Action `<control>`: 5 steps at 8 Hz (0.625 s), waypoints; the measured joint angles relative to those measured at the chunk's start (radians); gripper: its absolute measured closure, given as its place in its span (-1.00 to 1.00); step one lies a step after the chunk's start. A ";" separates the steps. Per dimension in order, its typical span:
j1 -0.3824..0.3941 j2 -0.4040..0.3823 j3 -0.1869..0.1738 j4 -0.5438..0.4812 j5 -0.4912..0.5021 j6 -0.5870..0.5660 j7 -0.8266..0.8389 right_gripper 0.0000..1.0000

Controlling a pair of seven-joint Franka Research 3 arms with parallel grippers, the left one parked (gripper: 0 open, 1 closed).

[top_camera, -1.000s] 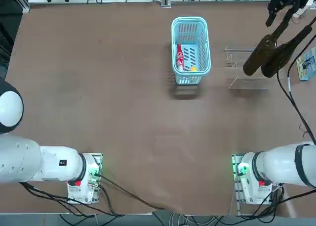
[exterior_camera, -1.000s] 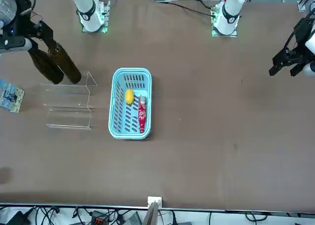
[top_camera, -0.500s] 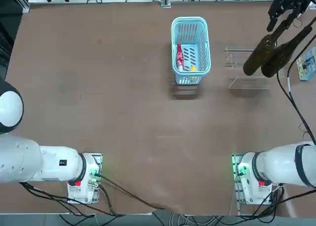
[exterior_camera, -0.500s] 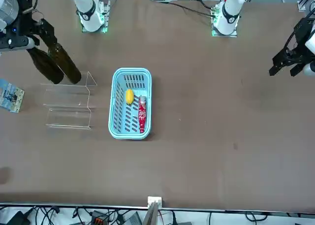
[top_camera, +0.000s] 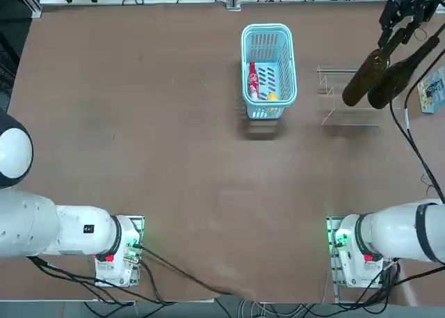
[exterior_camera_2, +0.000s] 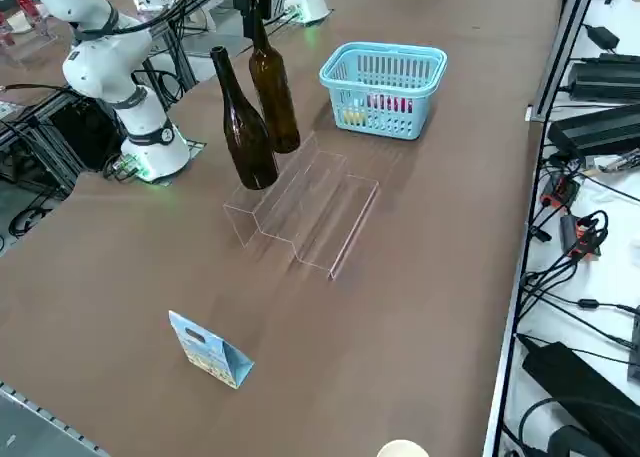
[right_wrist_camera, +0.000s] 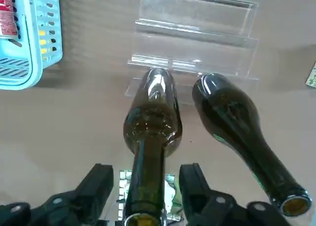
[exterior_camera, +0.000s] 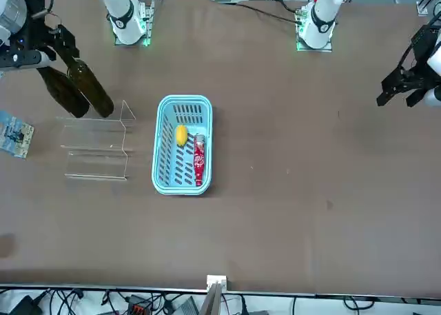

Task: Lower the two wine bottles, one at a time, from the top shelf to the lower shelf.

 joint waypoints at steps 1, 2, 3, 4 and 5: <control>0.000 0.000 0.000 0.000 0.000 -0.006 0.000 -0.57; 0.000 0.000 0.000 0.000 0.000 -0.011 0.000 -0.50; 0.000 0.000 0.000 0.000 0.000 -0.017 0.000 -0.49; 0.000 0.000 0.000 0.000 0.000 -0.023 0.000 -0.45; 0.000 0.000 0.001 -0.001 0.000 -0.027 0.000 -0.42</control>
